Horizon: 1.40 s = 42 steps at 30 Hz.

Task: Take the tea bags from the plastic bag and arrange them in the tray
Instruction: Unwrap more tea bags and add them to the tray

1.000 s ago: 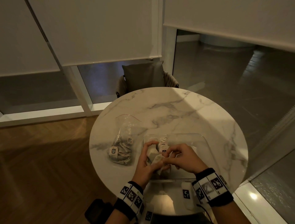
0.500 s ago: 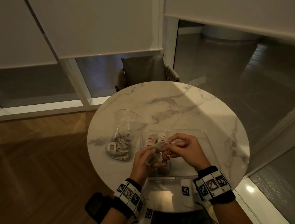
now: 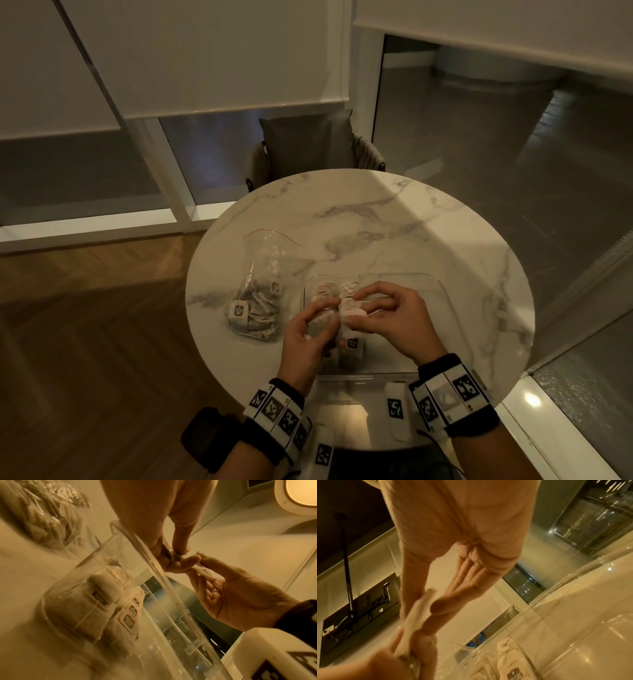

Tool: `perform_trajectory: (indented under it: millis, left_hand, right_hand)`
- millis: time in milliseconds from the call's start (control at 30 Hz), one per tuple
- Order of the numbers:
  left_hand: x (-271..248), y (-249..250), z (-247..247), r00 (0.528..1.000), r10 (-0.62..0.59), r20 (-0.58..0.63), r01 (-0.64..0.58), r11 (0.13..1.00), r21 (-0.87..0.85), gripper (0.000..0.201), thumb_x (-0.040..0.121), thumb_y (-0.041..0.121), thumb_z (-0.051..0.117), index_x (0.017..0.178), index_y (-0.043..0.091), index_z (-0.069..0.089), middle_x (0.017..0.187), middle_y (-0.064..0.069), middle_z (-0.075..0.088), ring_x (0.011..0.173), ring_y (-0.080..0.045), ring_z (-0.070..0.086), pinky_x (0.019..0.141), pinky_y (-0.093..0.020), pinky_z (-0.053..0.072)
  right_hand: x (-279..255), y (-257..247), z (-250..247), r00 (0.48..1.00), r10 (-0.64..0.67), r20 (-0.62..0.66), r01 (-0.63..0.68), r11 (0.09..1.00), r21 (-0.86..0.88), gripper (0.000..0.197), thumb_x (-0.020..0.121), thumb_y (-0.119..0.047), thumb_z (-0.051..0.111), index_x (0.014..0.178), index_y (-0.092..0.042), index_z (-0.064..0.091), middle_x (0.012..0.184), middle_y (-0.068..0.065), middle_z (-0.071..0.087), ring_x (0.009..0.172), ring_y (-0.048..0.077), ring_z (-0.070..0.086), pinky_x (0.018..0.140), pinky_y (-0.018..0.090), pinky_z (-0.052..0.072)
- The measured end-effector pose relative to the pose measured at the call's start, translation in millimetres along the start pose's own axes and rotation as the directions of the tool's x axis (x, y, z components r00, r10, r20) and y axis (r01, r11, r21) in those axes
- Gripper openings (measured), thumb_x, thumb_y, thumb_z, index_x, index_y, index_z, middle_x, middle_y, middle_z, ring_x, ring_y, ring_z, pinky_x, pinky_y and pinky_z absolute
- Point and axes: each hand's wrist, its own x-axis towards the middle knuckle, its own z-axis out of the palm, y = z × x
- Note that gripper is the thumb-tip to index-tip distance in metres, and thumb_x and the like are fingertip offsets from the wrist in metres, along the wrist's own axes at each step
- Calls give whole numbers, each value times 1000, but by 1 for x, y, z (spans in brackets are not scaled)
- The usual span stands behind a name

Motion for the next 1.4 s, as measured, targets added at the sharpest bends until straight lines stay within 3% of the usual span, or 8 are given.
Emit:
perform_trajectory:
  millis: [200,333,667,867,1000,1133,1267,1400]
  left_hand:
    - [0,-1,4,998,-18,-66,14,998,-58,20,76,15,71,91,2,69,95,-13,73,86,-29,73,68,-31,60]
    - [-1,0,7,996,-6,-86,5,1000,-21,5,80,9,71,84,6,71,88,-8,72,81,-29,73,61,-34,61]
    - [-3,1,9,995,-49,-86,52,998,30,3,90,2,65,91,0,67,106,-20,67,87,-34,72,53,-38,60]
    - [-3,5,9,990,-102,-100,98,994,-41,4,90,9,65,89,8,69,106,-18,67,90,-34,72,52,-36,60]
    - [0,14,8,992,-116,-48,115,993,-29,33,84,24,69,114,9,66,113,-12,70,80,-32,73,48,-30,56]
    - [4,21,-2,992,-63,-108,70,996,62,24,88,14,67,106,-2,67,105,-19,70,69,-27,72,44,-30,56]
    - [5,32,-22,983,-75,-167,85,995,57,16,89,9,68,99,-2,69,82,-15,71,64,-23,70,47,-28,54]
    - [4,33,-39,977,-67,-202,95,987,133,6,84,6,72,90,2,72,81,-15,71,63,-26,69,54,-29,57]
  right_hand:
    - [-1,3,2,999,-51,-8,50,994,-95,8,76,-8,81,82,-12,77,76,1,75,68,10,70,60,20,53]
    - [-4,0,7,1000,6,22,-4,996,-90,5,85,-6,72,85,-11,72,84,8,72,60,21,71,47,23,52]
    - [-6,-3,9,997,-5,72,13,993,-113,8,83,-4,75,82,-12,71,82,7,70,54,23,70,48,22,52]
    - [0,-5,8,998,-28,-64,21,993,-117,12,77,-4,80,88,-5,74,76,6,72,51,19,68,46,20,48]
    - [11,-19,6,999,-52,13,54,975,-217,21,70,-12,86,85,-3,76,73,8,74,60,22,71,58,30,59]
    - [23,-38,7,994,-51,94,76,952,-295,15,70,-9,86,79,-3,75,70,8,74,61,21,72,61,31,60]
    - [43,-48,-5,968,-39,248,169,832,-529,15,71,-18,87,75,-9,75,65,0,73,55,12,70,60,27,59]
    - [67,-37,-14,831,265,490,267,582,-768,20,71,-24,86,65,-21,68,57,-7,68,55,7,66,70,34,59]
